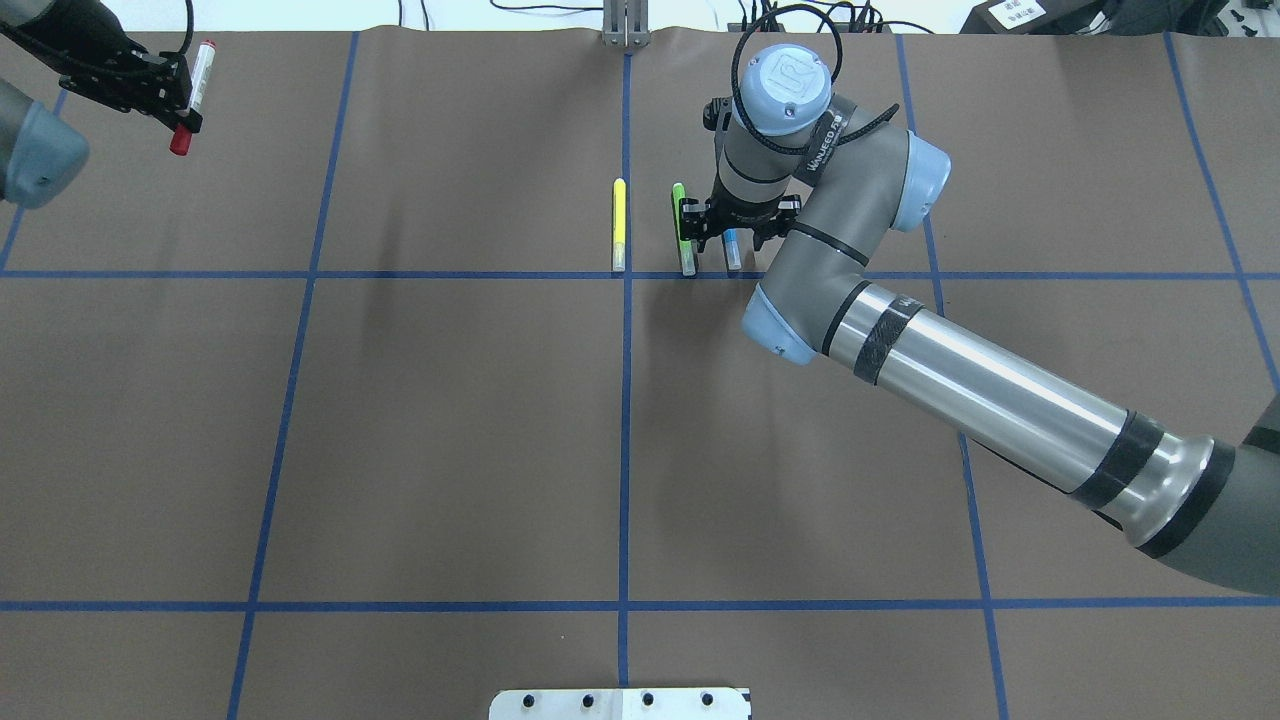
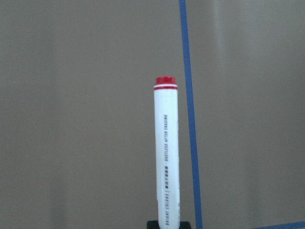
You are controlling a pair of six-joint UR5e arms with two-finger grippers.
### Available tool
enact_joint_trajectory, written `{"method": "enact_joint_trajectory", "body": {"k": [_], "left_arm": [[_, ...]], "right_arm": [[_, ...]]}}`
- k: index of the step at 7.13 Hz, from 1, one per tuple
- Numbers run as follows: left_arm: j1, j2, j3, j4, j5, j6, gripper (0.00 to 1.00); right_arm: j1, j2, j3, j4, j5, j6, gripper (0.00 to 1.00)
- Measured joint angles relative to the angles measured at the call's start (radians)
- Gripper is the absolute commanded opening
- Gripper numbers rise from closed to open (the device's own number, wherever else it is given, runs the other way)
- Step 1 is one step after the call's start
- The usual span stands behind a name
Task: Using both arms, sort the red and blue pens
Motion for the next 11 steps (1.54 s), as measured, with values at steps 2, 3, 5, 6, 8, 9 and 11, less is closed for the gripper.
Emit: {"method": "enact_joint_trajectory", "body": {"k": [2,3,5,6,8,9,11], "left_arm": [[-0.002,0.001,-0.005,0.0,-0.013,0.0,0.0],[-0.003,0.002,-0.009,0.0,-0.014,0.0,0.0],[-0.003,0.002,-0.011,0.0,-0.015,0.0,0.0],[-0.003,0.002,-0.011,0.0,-0.015,0.0,0.0],[-0.003,0.002,-0.011,0.0,-0.015,0.0,0.0],[-0.003,0.002,-0.011,0.0,-0.015,0.0,0.0],[-0.003,0.002,-0.01,0.0,-0.015,0.0,0.0]], "right_arm": [[-0.002,-0.001,-0.001,0.001,-0.013,-0.001,0.64],[-0.003,-0.002,-0.003,0.001,-0.017,-0.002,0.57],[-0.003,-0.002,-0.011,0.001,-0.018,-0.005,0.5],[-0.003,-0.002,-0.014,0.001,-0.02,-0.005,0.49],[-0.003,0.0,-0.018,0.001,-0.022,-0.005,0.0],[-0.003,0.002,-0.018,0.001,-0.022,-0.005,0.0],[-0.003,0.002,-0.017,0.0,-0.022,-0.006,0.0]]}}
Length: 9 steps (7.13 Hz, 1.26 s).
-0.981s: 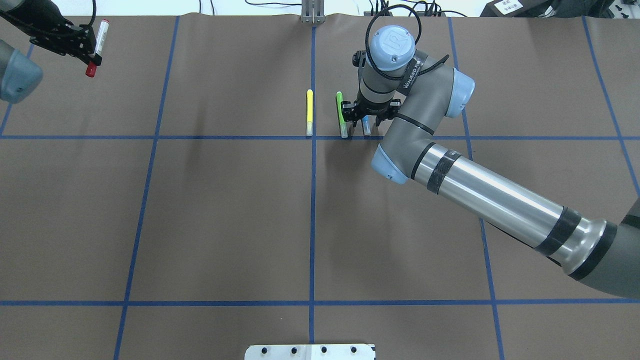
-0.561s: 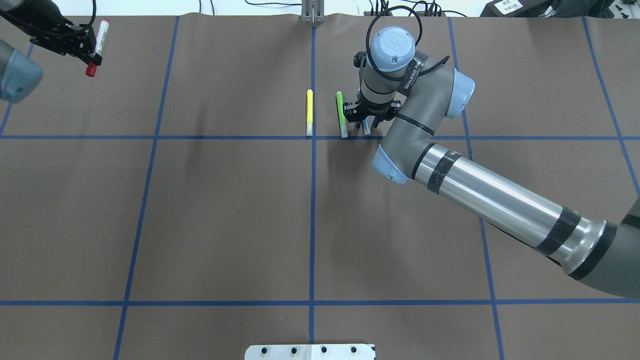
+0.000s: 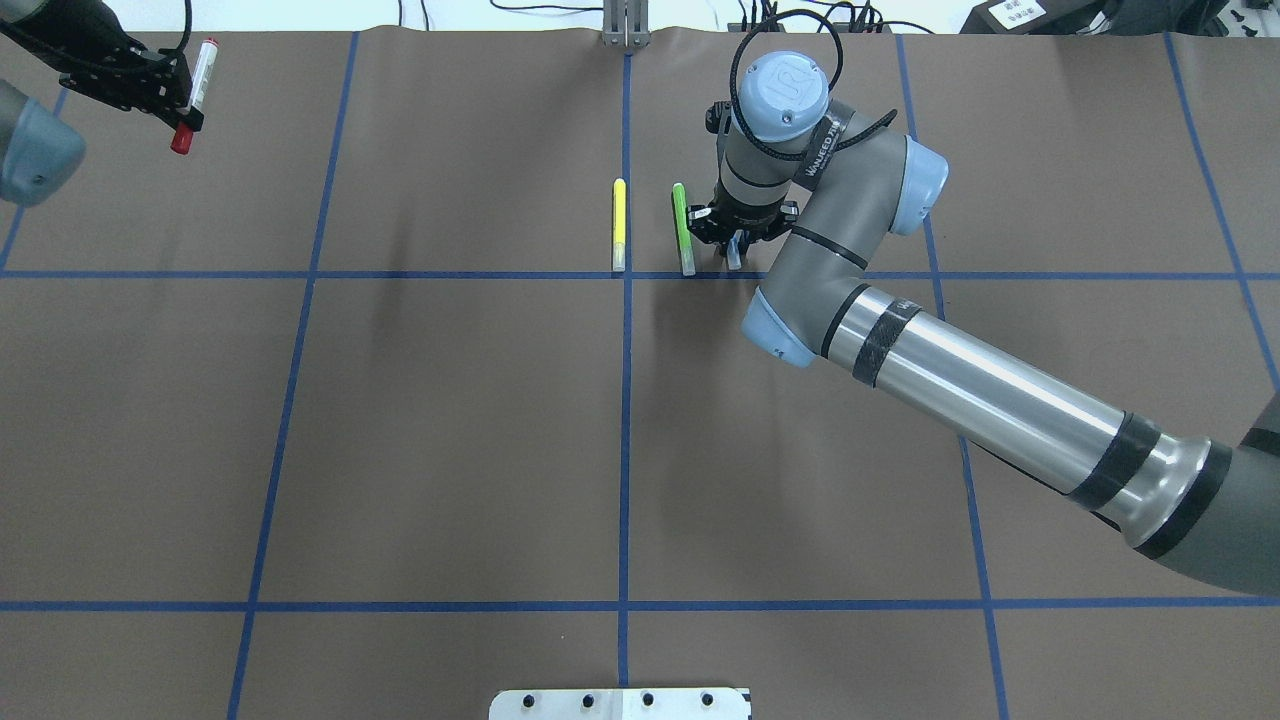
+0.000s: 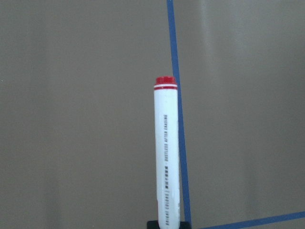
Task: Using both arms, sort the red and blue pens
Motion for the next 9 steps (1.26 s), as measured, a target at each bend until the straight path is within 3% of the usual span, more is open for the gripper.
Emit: {"method": "enact_joint_trajectory", "body": {"k": [3,5,7,9], "left_arm": [[-0.001,0.0,0.0,0.0,0.0,0.0,0.0],[-0.024,0.008,-0.002,0.0,-0.004,0.0,0.0],[-0.082,0.039,0.0,0.007,0.024,0.092,0.0],[-0.159,0.063,0.001,0.08,0.059,0.272,0.0]], "right_arm": [[0.042,0.026,0.043,-0.05,0.015,0.002,0.0],[0.103,0.025,0.167,-0.233,0.032,0.001,0.0],[0.158,-0.048,0.296,-0.333,0.045,-0.041,0.0],[0.22,-0.162,0.434,-0.422,0.048,-0.248,0.0]]}}
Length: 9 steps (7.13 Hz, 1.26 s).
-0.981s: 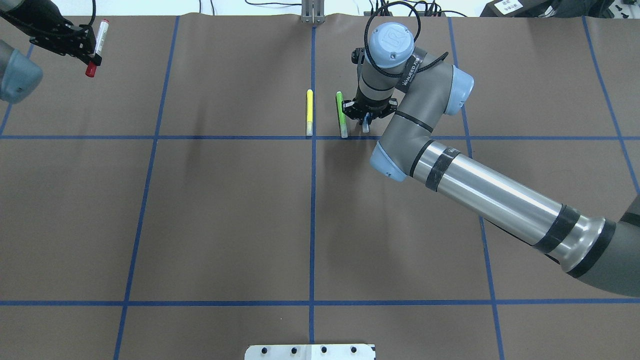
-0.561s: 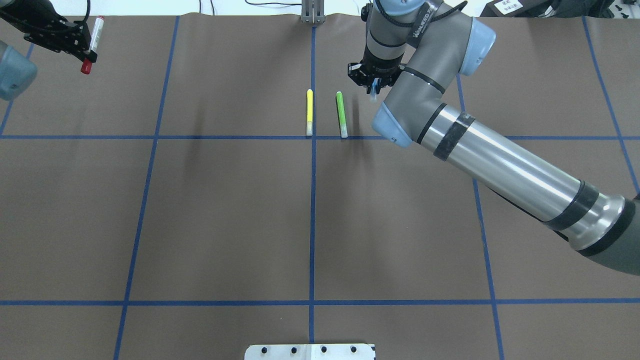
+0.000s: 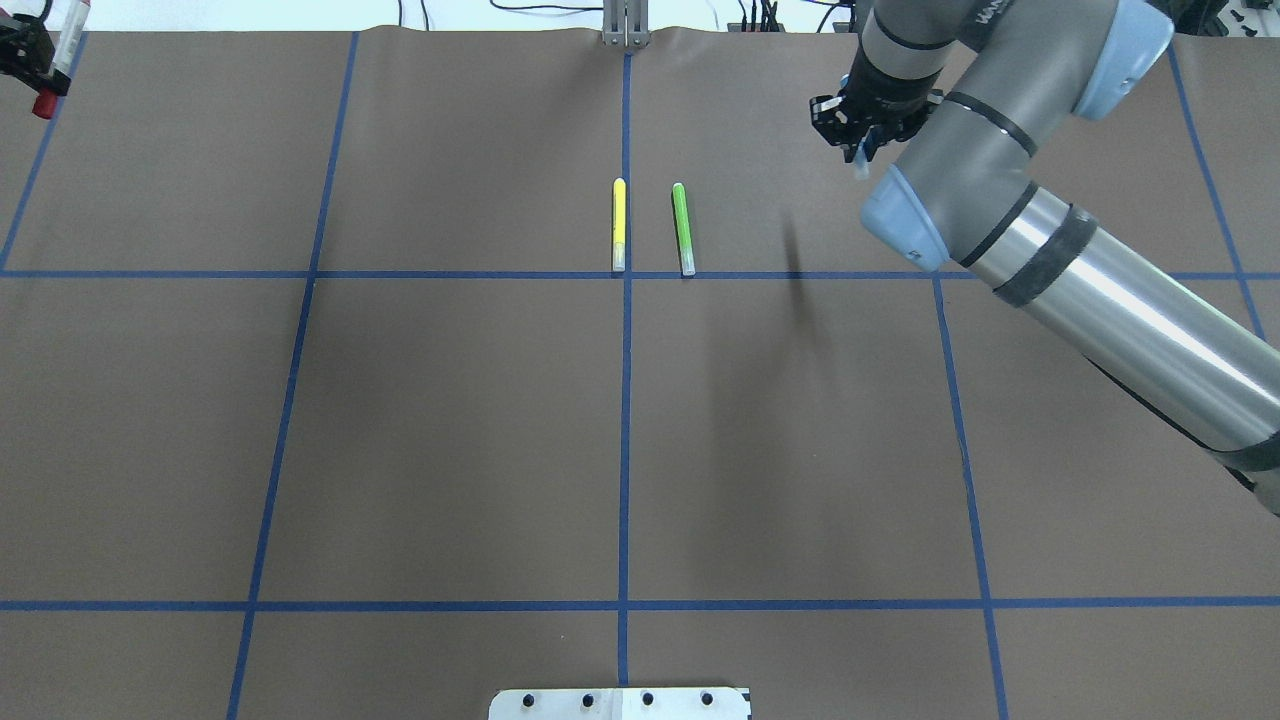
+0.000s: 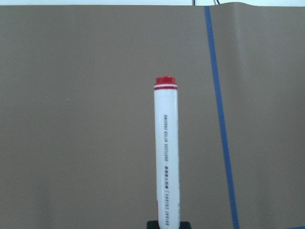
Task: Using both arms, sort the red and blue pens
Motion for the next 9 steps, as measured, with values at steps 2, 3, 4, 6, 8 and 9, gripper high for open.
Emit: {"method": "enact_joint_trajectory", "body": {"k": [2,3,4,6,8,9], "left_arm": [[-0.042,0.005,-0.003,0.056,0.068,0.115,0.0],[-0.05,0.005,-0.007,0.094,0.131,0.161,0.0],[-0.054,0.004,-0.02,0.147,0.208,0.21,0.0],[-0.065,0.001,-0.052,0.274,0.341,0.315,0.0],[-0.101,0.024,-0.063,0.355,0.362,0.372,0.0],[-0.133,0.063,-0.073,0.378,0.358,0.417,0.0]], "right_arm": [[0.077,-0.05,0.056,-0.134,-0.043,-0.242,0.0],[0.113,-0.071,0.062,-0.183,-0.089,-0.363,0.0],[0.151,-0.097,0.064,-0.209,-0.118,-0.461,0.0],[0.235,-0.164,0.062,-0.228,-0.156,-0.638,0.0],[0.298,-0.237,0.061,-0.248,-0.158,-0.768,0.0],[0.322,-0.281,0.062,-0.267,-0.131,-0.807,0.0]]}}
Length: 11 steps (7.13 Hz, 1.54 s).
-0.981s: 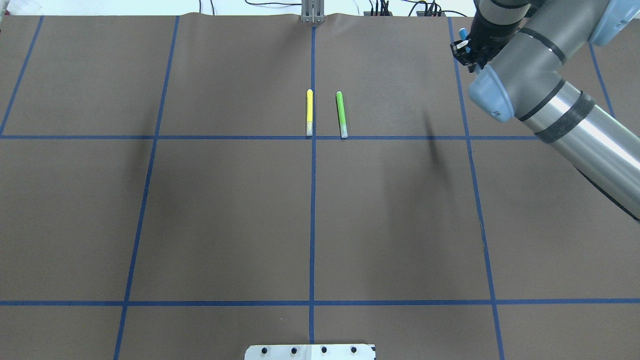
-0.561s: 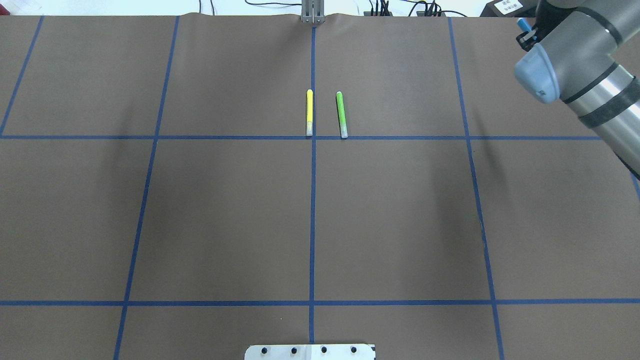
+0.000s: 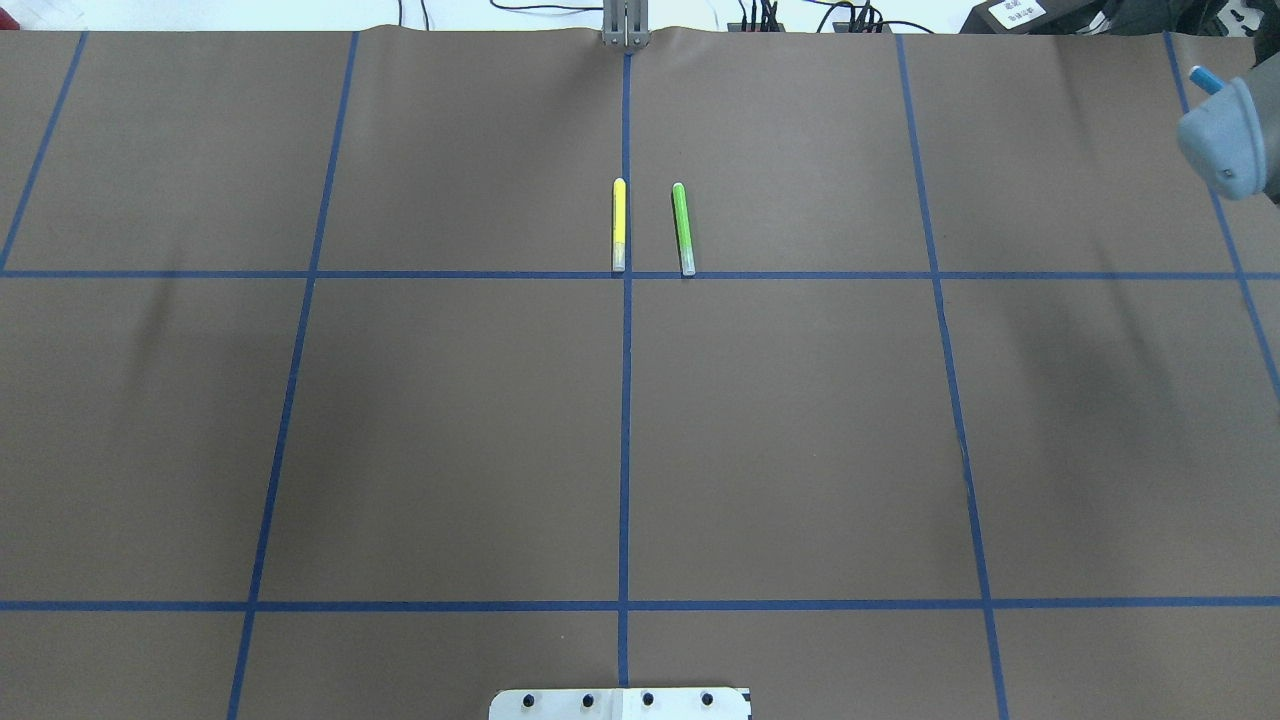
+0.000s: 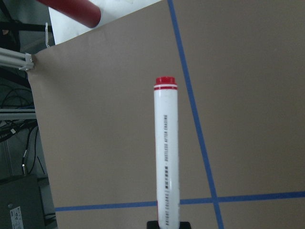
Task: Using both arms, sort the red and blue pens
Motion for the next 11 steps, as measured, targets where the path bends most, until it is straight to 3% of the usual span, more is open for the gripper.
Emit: {"method": "enact_joint_trajectory", "body": {"k": [2,4,6,9,11], "left_arm": [[-0.06,0.106,-0.047,0.058,-0.066,0.037,0.0],[-0.111,0.202,-0.082,0.172,-0.18,0.039,0.0],[-0.159,0.3,-0.159,0.291,-0.212,0.043,0.0],[-0.237,0.468,-0.379,0.569,-0.218,0.046,0.0],[-0.315,0.558,-0.424,0.734,-0.247,0.097,0.0]], "right_arm": [[0.051,-0.067,0.024,-0.117,0.071,-0.029,0.0],[0.091,-0.188,0.164,-0.238,0.174,-0.043,0.0],[0.112,-0.302,0.319,-0.389,0.227,-0.062,0.0],[0.137,-0.341,0.363,-0.614,0.282,-0.109,0.0],[0.15,-0.345,0.364,-0.732,0.288,-0.122,0.0]]}}
